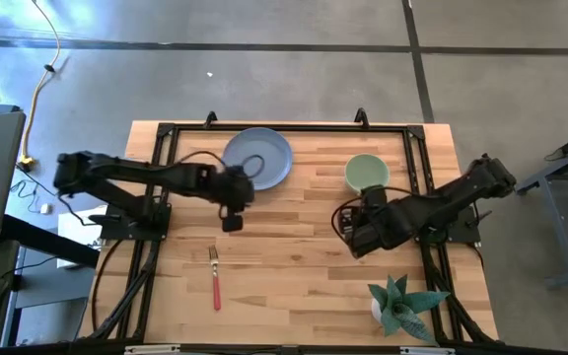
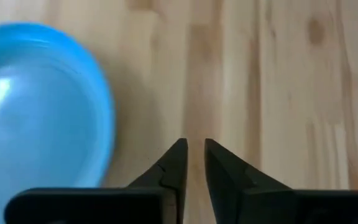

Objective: Set table place
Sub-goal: Adjust the blue plate

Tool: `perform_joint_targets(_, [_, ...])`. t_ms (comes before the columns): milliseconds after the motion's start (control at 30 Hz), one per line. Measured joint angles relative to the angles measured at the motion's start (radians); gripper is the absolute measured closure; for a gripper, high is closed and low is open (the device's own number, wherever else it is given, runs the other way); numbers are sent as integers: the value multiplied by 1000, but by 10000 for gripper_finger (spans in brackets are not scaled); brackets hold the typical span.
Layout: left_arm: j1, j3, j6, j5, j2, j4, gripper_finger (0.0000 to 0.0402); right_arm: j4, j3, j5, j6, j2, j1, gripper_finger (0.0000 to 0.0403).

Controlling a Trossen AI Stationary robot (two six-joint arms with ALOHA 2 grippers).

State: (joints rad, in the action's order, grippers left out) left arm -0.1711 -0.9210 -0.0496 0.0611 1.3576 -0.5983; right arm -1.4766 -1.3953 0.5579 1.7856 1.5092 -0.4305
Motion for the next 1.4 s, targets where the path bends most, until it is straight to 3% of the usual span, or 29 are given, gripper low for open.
perform_joint_targets(133, [1, -95, -68, -11, 114, -88, 313, -67, -85, 56, -63, 0, 0, 265])
perform_joint_targets(333, [-6, -226, -141, 107, 227, -92, 233, -95, -123, 88, -151, 0, 3, 265])
perform_joint_targets(467, [-51, -253, -130, 54, 286, -86, 200, -96, -113, 84, -199, -1, 5, 265])
perform_joint_targets(800, [-177, -241, -69, 30, 403, -34, 211, -95, -113, 94, -310, -10, 5, 265])
perform_joint_targets(1167, [-197, -241, -72, 26, 413, -34, 213, -95, -113, 180, -354, -79, 5, 265])
perform_joint_targets(1400, [-197, -242, -77, 42, 481, -29, 213, -94, -113, 201, -366, -97, 6, 265])
